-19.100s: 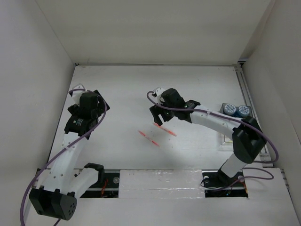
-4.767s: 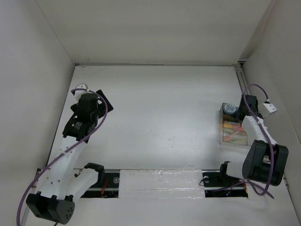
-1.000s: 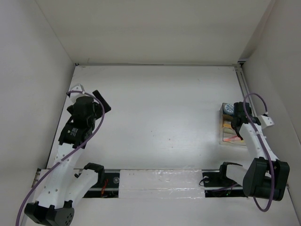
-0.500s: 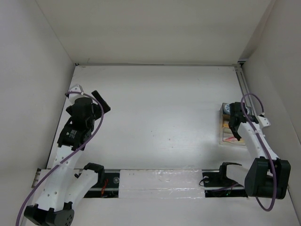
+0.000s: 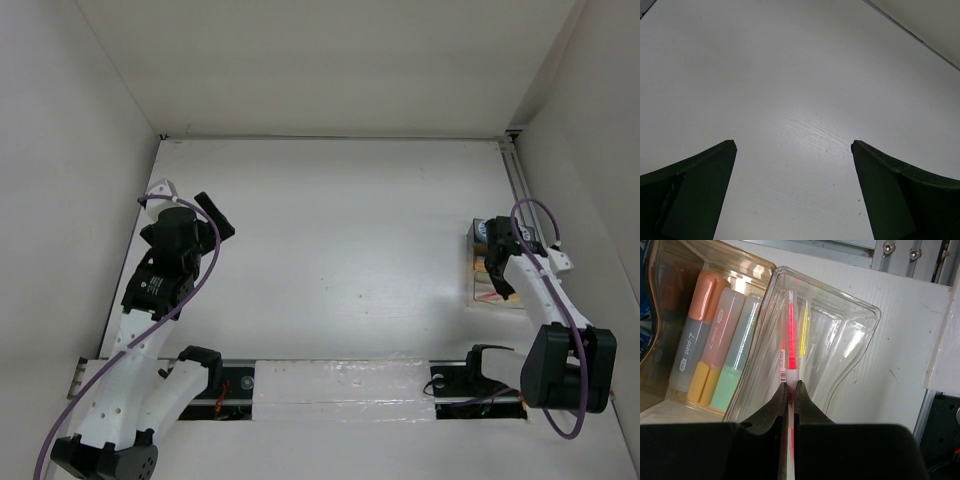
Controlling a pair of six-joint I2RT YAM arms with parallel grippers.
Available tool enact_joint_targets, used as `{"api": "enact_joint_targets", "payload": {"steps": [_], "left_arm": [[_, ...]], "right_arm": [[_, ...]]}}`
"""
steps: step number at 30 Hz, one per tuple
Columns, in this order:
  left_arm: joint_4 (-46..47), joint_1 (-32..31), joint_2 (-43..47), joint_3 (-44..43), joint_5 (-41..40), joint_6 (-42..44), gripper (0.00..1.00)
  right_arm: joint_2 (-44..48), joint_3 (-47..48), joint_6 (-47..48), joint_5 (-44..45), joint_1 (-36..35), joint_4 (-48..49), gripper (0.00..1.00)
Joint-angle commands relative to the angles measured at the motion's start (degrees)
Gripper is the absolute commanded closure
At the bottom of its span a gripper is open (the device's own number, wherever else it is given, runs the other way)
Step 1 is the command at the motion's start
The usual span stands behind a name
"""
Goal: Sort the stationery into containers
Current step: Place the stationery into the container
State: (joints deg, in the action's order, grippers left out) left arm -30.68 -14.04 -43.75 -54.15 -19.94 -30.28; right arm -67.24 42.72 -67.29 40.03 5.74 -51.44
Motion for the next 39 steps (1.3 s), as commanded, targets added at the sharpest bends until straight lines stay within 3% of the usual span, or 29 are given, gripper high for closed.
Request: {"api": "enact_joint_targets", "payload": {"steps": [1, 25, 32, 36, 39], "left_arm": [[1.41, -0.11, 0.59, -1.13, -0.09, 0.66, 0.0], [1.41, -0.11, 1.65, -1.13, -0.09, 0.66, 0.0], [1.41, -0.11, 1.65, -1.13, -0.09, 0.66, 0.0], [1.41, -0.11, 1.65, -1.13, -0.09, 0.66, 0.0], [1.41, -0.11, 1.12, -1.13, -0.09, 0.66, 0.0]], "right_arm": [[-0.61, 2.1, -0.57, 0.49, 1.29, -1.65, 1.0], [-2.89, 2.63, 5.05, -1.62, 4.72, 2.05, 0.99], [-1.66, 2.1, 7.07, -2.77, 4.72, 3.1, 0.7], [0.36, 2.63, 7.61, -2.77, 4.72, 3.1, 0.39], [2.12, 2.63, 8.83, -3.46, 4.72, 3.1, 0.26]]}}
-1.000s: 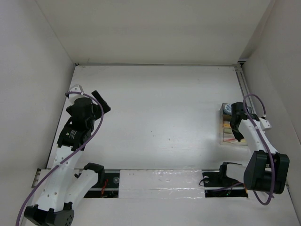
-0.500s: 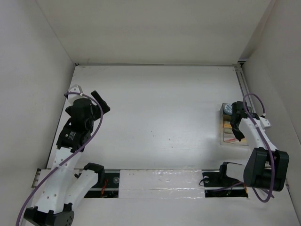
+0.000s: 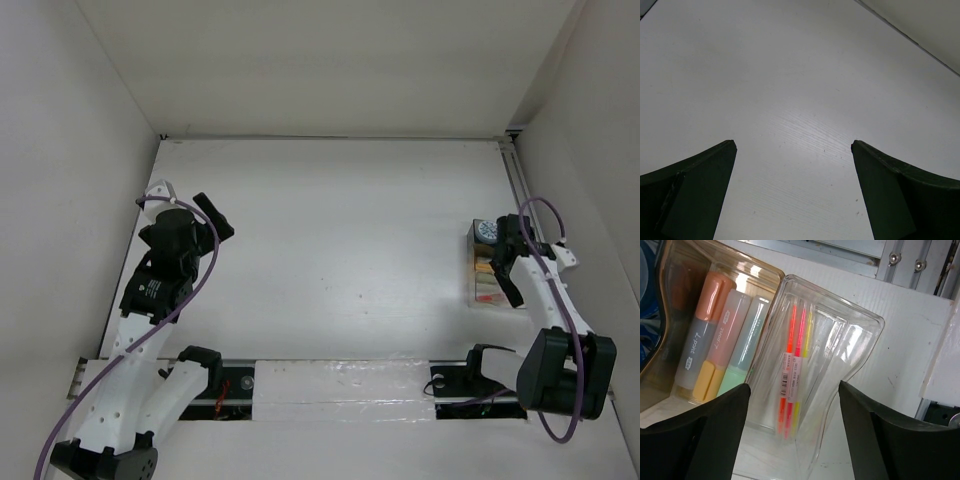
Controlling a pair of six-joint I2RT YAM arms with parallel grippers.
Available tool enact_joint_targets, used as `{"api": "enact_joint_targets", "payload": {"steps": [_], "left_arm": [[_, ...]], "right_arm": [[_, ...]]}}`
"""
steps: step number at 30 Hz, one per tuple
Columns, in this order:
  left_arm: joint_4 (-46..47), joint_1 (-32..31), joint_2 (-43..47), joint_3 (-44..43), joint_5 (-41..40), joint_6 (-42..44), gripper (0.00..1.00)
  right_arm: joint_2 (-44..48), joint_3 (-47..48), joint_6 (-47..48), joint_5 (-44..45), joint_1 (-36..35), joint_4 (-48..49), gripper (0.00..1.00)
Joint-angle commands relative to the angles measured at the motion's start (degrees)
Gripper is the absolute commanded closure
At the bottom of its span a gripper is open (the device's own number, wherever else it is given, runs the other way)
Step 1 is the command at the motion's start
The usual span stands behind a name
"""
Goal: Sort the stationery into containers
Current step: Place the stationery into the container
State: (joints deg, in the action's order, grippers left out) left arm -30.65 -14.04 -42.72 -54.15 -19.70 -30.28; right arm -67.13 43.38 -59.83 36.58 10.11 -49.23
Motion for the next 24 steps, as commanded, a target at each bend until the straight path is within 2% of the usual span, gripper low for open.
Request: {"api": "enact_joint_targets", "payload": {"steps": [1, 3, 5, 6, 9, 11, 14, 16, 18, 19, 20, 22, 24], "left_arm": [[1.39, -0.11, 0.09, -1.13, -0.34, 0.66, 0.0], [1.39, -0.11, 0.09, -1.13, -0.34, 0.66, 0.0], [1.39, -0.11, 0.09, -1.13, -0.34, 0.66, 0.0], [1.39, -0.11, 0.09, -1.13, -0.34, 0.66, 0.0], [1.39, -0.11, -1.04, -1.13, -0.34, 0.66, 0.0], [1.39, -0.11, -1.67, -1.13, -0.34, 0.66, 0.0], [0.86, -0.11, -1.67, -1.13, -1.12, 0.66, 0.0], [0.34, -0.11, -0.87, -1.65, -2.0, 0.05, 0.0], [-3.08, -0.11, -0.08, -3.85, -4.1, -0.82, 0.0], [-4.49, -0.11, 0.7, -4.9, -4.64, -1.96, 0.0], [-6.85, -0.11, 1.58, -6.91, -4.64, -1.97, 0.0], [-9.41, -0.11, 3.07, -8.95, -5.25, -3.2, 0.0], [-11.78, -0.11, 6.48, -10.09, -5.26, -3.82, 0.0]], "right_arm": [[2.53, 1.98, 1.39, -0.02, 0.35, 0.89, 0.21], [3.76, 1.98, 2.08, -0.72, 0.35, 0.89, 0.2], [5.77, 3.55, 2.7, -1.25, -0.26, 0.1, 0.1], [8.74, 4.25, 3.49, -1.25, -0.27, -0.59, 0.01], [16.12, 8.02, 7.53, -3.61, -2.55, 0.71, 0.01], [19.39, 10.31, 14.98, -6.33, -4.21, 4.38, 0.01], [24.23, 14.88, 29.45, -16.16, -7.64, 7.05, 0.01], [27.21, 19.09, 34.23, -23.8, -9.93, 3.19, 0.01], [29.85, 21.13, 43.46, -33.19, -10.54, 0.91, 0.01], [31.26, 23.49, 45.83, -41.59, -10.55, -0.85, 0.01], [34.06, 24.99, 47.95, -43.15, -11.07, -3.04, 0.01], [37.85, 26.84, 47.0, -40.8, -14.66, -7.26, 0.01], [42.33, 30.62, 46.39, -39.22, -15.21, -10.43, 0.01]]}}
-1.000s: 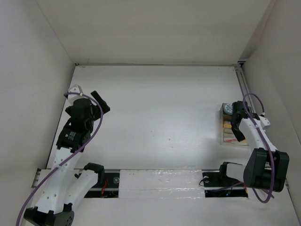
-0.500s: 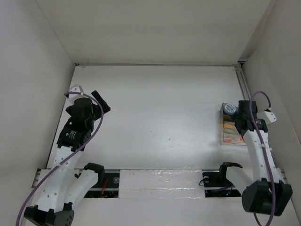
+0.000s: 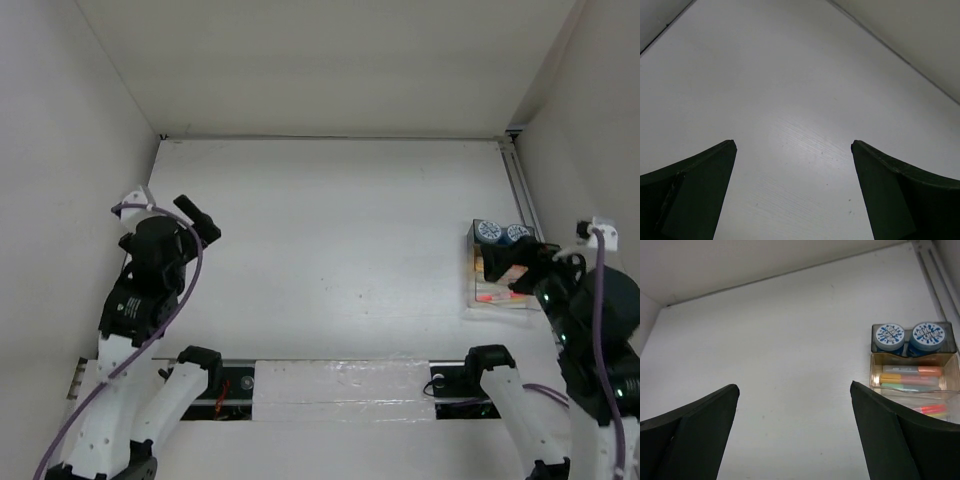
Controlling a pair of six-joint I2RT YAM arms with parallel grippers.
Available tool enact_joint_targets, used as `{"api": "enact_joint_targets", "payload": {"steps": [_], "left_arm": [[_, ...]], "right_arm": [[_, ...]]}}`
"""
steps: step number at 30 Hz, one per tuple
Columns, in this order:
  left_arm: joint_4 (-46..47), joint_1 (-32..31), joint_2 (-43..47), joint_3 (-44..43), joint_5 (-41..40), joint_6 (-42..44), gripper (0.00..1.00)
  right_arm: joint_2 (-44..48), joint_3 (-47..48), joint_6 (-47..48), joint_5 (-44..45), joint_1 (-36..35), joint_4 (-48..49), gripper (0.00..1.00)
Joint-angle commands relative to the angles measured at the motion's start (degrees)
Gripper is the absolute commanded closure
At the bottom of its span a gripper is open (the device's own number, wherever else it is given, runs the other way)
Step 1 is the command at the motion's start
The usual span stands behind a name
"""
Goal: Sort the stationery into containers
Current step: Place the stationery into the container
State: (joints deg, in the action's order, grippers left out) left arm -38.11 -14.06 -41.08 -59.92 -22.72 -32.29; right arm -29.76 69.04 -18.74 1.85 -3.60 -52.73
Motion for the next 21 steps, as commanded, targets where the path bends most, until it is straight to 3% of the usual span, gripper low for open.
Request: {"api": "enact_joint_targets", "payload": {"steps": [1, 9, 14, 21], "left_arm": [[-4.95, -0.09, 6.09, -4.33, -2.24, -1.81, 0.0], [-14.18, -0.09, 13.74, -10.3, -4.08, -3.13, 0.0], [-13.05, -0.09, 19.27, -9.25, -5.05, -2.42, 0.0], [-12.52, -0.09, 19.99, -8.72, -4.53, -1.81, 0.0]], "right_arm": [[6.02, 6.19, 5.3, -3.79, -2.2, -9.3, 0.01], [9.28, 12.78, 8.36, 0.88, -12.3, -14.59, 0.01], [10.69, 12.27, 8.9, 2.11, -14.16, -13.54, 0.01], [10.69, 13.49, 8.9, 4.31, -16.62, -13.54, 0.01]]}}
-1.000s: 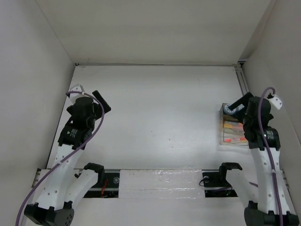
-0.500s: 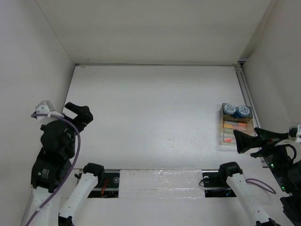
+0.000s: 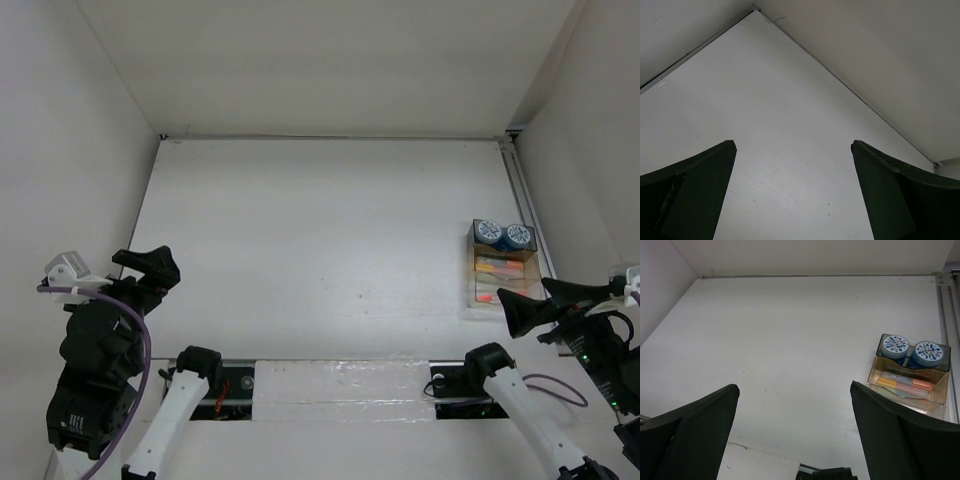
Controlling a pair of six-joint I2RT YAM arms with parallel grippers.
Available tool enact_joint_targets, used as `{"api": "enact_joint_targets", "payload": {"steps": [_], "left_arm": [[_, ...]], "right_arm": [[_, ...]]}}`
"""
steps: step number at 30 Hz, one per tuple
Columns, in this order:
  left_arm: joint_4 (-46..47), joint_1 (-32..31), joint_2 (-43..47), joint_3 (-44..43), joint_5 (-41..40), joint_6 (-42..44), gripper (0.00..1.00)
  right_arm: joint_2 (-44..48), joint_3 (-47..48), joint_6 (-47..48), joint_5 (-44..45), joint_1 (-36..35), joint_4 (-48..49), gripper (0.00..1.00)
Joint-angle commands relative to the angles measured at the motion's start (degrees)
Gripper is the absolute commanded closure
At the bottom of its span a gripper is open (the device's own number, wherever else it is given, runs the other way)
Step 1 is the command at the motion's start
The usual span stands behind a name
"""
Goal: Sort the stationery into containers
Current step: Place the stationery into the container
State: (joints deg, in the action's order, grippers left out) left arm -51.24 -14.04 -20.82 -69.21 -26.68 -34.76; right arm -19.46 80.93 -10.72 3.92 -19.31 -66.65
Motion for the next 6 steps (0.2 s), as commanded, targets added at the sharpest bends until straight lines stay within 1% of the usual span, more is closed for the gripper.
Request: {"api": "enact_joint_targets", "payload": {"steps": [1, 6], "left_arm": [[0.62, -0.11, -0.28, 0.57, -0.57, 0.66, 0.0], [0.62, -0.11, -0.28, 0.57, -0.57, 0.66, 0.0]], "right_arm": [[0.39, 1.6, 0.88, 2.23, -0.9, 0.38, 0.01], [-0.14, 0.47, 0.88, 2.23, -1.52, -0.14, 0.01]]}}
